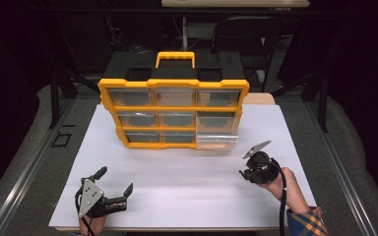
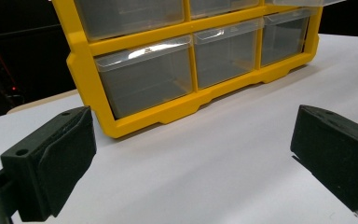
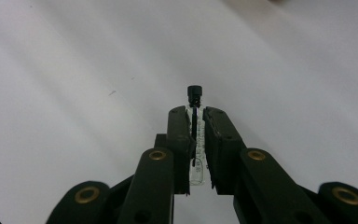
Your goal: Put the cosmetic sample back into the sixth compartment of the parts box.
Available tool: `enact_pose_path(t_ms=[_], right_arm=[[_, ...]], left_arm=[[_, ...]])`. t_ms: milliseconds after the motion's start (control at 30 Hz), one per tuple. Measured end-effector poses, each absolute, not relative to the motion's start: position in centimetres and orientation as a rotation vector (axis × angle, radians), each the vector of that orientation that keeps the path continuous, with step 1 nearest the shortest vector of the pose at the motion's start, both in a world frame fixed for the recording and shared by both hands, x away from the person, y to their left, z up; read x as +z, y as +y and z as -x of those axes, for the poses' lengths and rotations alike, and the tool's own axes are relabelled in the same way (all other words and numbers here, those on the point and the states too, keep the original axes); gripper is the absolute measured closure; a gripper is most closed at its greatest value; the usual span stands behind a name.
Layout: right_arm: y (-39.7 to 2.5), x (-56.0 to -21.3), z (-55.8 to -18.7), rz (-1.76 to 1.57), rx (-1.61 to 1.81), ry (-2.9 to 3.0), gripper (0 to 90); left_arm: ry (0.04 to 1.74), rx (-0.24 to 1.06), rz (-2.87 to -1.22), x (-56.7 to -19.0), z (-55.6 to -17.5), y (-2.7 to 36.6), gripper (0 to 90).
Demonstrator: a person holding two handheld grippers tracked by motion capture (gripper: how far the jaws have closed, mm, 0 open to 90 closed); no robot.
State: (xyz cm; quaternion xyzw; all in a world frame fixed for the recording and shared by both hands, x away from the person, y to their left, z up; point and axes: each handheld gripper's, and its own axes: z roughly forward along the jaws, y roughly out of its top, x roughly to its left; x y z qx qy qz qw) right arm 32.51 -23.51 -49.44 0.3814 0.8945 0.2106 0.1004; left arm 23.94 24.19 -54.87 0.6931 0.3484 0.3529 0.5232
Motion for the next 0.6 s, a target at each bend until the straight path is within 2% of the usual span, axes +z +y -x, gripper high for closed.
enact_pose_path(t_ms=[600], right_arm=[[-25.0,-48.8,-33.5,-1.183,0.567,2.631,81.0]], left_arm=[[0.832,0.843,-1.661,-54.9,-24.0,24.1,0.1]])
